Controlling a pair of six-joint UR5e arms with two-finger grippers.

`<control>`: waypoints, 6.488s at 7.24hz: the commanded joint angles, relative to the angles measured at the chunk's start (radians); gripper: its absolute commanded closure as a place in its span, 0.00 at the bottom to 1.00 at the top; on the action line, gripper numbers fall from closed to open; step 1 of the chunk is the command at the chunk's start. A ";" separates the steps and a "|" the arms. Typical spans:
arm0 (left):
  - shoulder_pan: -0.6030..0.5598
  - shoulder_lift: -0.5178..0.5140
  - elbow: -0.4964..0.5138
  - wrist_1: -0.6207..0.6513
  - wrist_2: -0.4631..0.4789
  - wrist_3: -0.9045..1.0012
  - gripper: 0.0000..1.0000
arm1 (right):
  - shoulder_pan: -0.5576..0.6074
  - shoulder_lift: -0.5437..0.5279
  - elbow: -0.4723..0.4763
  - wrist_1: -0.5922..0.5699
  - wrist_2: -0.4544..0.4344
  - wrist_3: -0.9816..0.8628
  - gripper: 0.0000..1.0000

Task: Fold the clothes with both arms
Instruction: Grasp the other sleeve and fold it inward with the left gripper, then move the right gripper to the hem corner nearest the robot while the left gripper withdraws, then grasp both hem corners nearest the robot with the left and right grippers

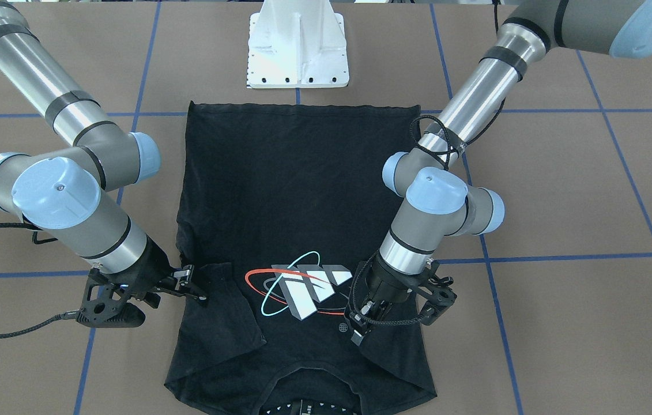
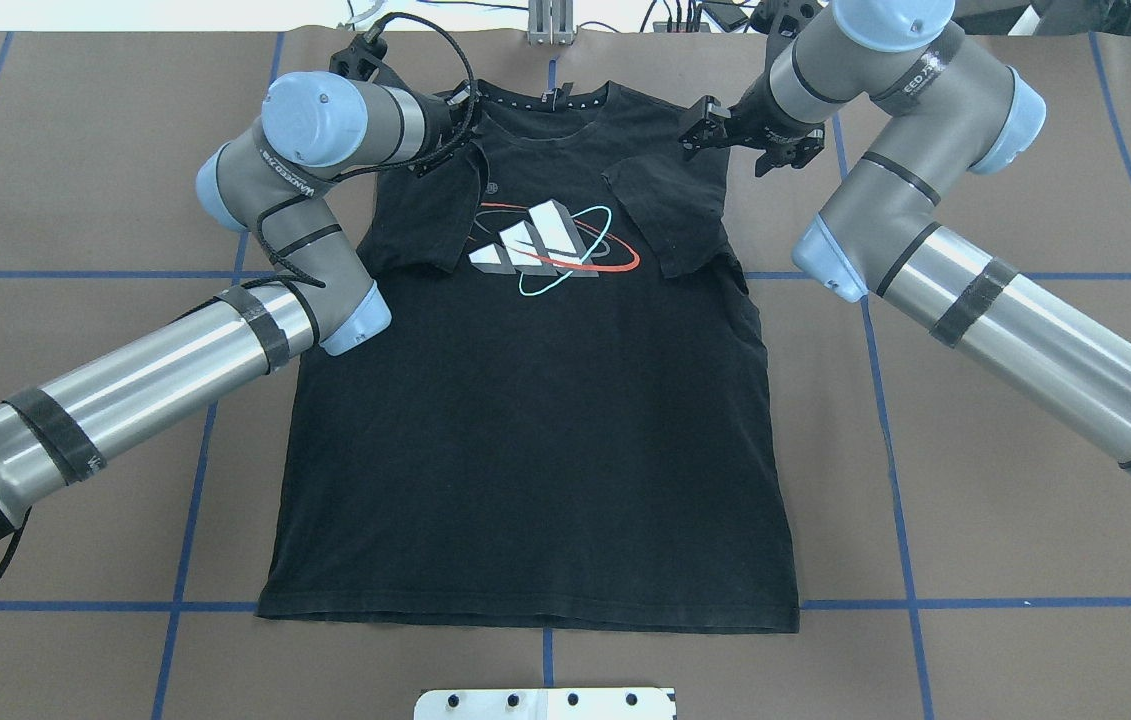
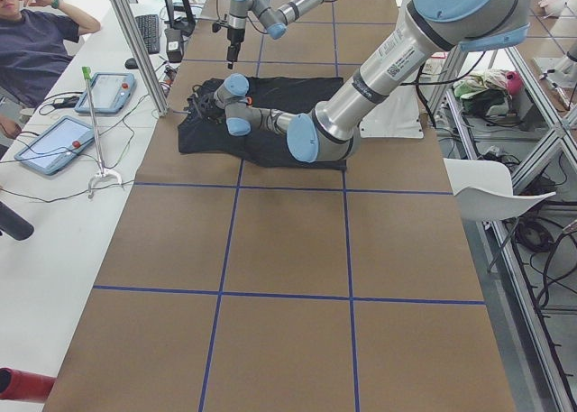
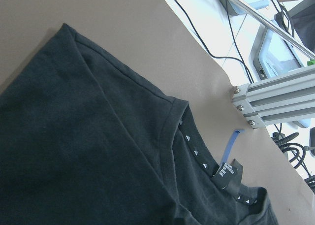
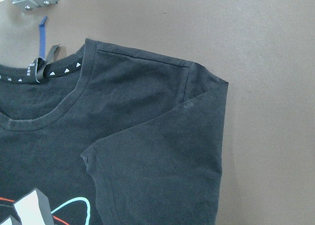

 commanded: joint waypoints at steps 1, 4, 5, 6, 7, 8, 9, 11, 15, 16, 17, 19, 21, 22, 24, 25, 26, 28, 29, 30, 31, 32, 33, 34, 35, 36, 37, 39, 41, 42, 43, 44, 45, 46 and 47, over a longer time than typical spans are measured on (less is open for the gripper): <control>0.003 -0.001 -0.005 -0.002 -0.003 0.014 0.00 | 0.000 0.001 0.002 -0.002 0.004 0.001 0.00; 0.017 0.066 -0.161 0.024 -0.093 0.063 0.00 | -0.002 -0.107 0.167 -0.056 0.031 0.004 0.00; 0.012 0.150 -0.288 0.065 -0.148 0.063 0.00 | -0.005 -0.198 0.294 -0.080 0.030 0.008 0.00; 0.009 0.227 -0.412 0.128 -0.170 0.065 0.00 | -0.014 -0.300 0.420 -0.083 0.032 0.043 0.00; 0.011 0.290 -0.521 0.171 -0.184 0.068 0.00 | -0.029 -0.376 0.512 -0.083 0.036 0.089 0.00; 0.011 0.383 -0.639 0.202 -0.185 0.104 0.01 | -0.067 -0.439 0.597 -0.083 0.036 0.144 0.00; 0.014 0.496 -0.766 0.236 -0.187 0.208 0.02 | -0.116 -0.499 0.654 -0.078 0.032 0.213 0.00; 0.014 0.708 -1.006 0.238 -0.210 0.250 0.02 | -0.249 -0.580 0.744 -0.077 0.022 0.293 0.01; 0.012 0.783 -1.093 0.238 -0.210 0.327 0.02 | -0.515 -0.691 0.794 -0.078 -0.026 0.317 0.02; 0.012 0.780 -1.099 0.238 -0.208 0.330 0.02 | -0.559 -0.691 0.792 -0.078 -0.068 0.330 0.02; 0.012 0.778 -1.099 0.238 -0.208 0.342 0.02 | -0.610 -0.685 0.786 -0.078 -0.115 0.352 0.02; 0.014 0.775 -1.097 0.238 -0.207 0.349 0.02 | -0.632 -0.688 0.763 -0.081 -0.128 0.350 0.11; 0.015 0.775 -1.094 0.238 -0.207 0.349 0.02 | -0.632 -0.688 0.754 -0.083 -0.128 0.350 0.13; 0.015 0.774 -1.094 0.238 -0.207 0.349 0.02 | -0.627 -0.691 0.752 -0.084 -0.128 0.350 0.20; 0.018 0.774 -1.090 0.238 -0.207 0.349 0.03 | -0.620 -0.689 0.755 -0.104 -0.126 0.350 0.45; 0.018 0.777 -1.090 0.238 -0.205 0.349 0.04 | -0.620 -0.689 0.755 -0.104 -0.126 0.350 0.55; 0.018 0.775 -1.086 0.238 -0.205 0.349 0.04 | -0.621 -0.689 0.755 -0.106 -0.126 0.350 0.65; 0.018 0.774 -1.083 0.238 -0.204 0.349 0.04 | -0.623 -0.689 0.758 -0.107 -0.131 0.353 1.00; 0.018 0.773 -1.085 0.238 -0.205 0.349 0.04 | -0.626 -0.682 0.763 -0.115 -0.133 0.376 1.00; 0.018 0.780 -1.085 0.238 -0.205 0.349 0.04 | -0.626 -0.676 0.777 -0.120 -0.122 0.402 1.00; 0.018 0.792 -1.091 0.238 -0.205 0.349 0.04 | -0.626 -0.674 0.806 -0.120 -0.125 0.403 1.00; 0.023 0.822 -1.105 0.238 -0.205 0.347 0.04 | -0.626 -0.671 0.832 -0.120 -0.122 0.404 1.00; 0.059 0.874 -1.131 0.238 -0.207 0.344 0.03 | -0.624 -0.673 0.850 -0.118 -0.113 0.403 1.00; 0.119 0.951 -1.175 0.236 -0.204 0.341 0.02 | -0.623 -0.671 0.861 -0.112 -0.111 0.403 1.00; 0.177 0.997 -1.204 0.235 -0.202 0.332 0.02 | -0.620 -0.671 0.878 -0.109 -0.113 0.403 1.00; 0.243 1.023 -1.205 0.235 -0.189 0.280 0.02 | -0.617 -0.668 0.886 -0.104 -0.116 0.403 1.00; 0.338 1.030 -1.202 0.236 -0.114 0.219 0.02 | -0.617 -0.653 0.893 -0.104 -0.117 0.403 1.00; 0.437 1.050 -1.189 0.238 -0.077 0.160 0.03 | -0.615 -0.640 0.907 -0.104 -0.117 0.406 1.00; 0.498 1.048 -1.188 0.260 -0.075 0.123 0.03 | -0.615 -0.640 0.916 -0.104 -0.117 0.404 1.00; 0.506 1.042 -1.188 0.294 -0.073 0.123 0.04 | -0.615 -0.640 0.920 -0.104 -0.117 0.404 1.00; 0.506 1.042 -1.185 0.299 -0.073 0.123 0.10 | -0.615 -0.640 0.918 -0.104 -0.117 0.406 1.00; 0.506 1.045 -1.185 0.300 -0.073 0.123 0.12 | -0.615 -0.640 0.920 -0.104 -0.117 0.404 1.00; 0.508 1.042 -1.185 0.313 -0.073 0.123 0.12 | -0.614 -0.640 0.920 -0.104 -0.116 0.404 1.00; 0.515 1.033 -1.185 0.342 -0.073 0.123 0.12 | -0.611 -0.640 0.924 -0.104 -0.116 0.404 1.00; 0.515 1.021 -1.185 0.357 -0.075 0.123 0.12 | -0.611 -0.640 0.926 -0.104 -0.116 0.404 1.00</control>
